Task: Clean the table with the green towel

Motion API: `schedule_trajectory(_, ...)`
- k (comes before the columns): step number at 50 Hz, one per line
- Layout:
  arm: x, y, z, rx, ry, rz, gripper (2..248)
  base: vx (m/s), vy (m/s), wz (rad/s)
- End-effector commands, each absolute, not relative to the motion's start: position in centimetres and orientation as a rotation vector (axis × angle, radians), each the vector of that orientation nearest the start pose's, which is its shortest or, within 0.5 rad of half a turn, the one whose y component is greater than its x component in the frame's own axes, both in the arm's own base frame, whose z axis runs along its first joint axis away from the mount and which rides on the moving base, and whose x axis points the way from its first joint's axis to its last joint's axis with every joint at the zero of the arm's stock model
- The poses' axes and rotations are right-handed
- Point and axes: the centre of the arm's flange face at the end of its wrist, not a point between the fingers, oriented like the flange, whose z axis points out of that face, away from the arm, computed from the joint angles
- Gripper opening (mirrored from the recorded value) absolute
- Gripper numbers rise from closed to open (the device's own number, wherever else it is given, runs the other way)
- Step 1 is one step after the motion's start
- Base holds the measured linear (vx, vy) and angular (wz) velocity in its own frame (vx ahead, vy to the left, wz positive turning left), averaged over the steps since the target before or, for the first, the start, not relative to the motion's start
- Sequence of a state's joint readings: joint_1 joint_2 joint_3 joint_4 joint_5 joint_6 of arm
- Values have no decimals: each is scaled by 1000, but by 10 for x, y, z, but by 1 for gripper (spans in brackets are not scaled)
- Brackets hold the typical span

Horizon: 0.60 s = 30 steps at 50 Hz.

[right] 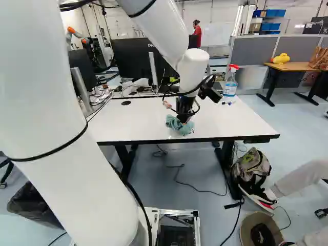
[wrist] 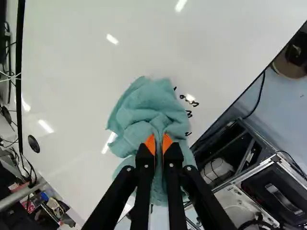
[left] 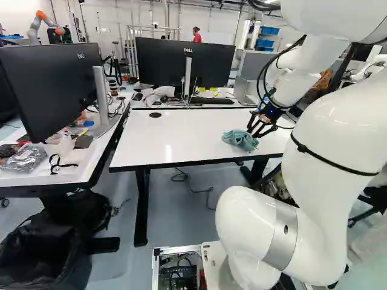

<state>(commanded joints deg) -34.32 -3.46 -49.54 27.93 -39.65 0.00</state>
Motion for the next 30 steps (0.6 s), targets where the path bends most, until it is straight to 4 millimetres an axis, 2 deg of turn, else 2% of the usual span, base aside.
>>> schedule_trajectory(10, 391, -240, 467, -2513, 1334, -249, 37, 0, 0, 0)
schedule_trajectory(30, 390, -249, 467, -2504, 1354, -253, 37, 0, 0, 0)
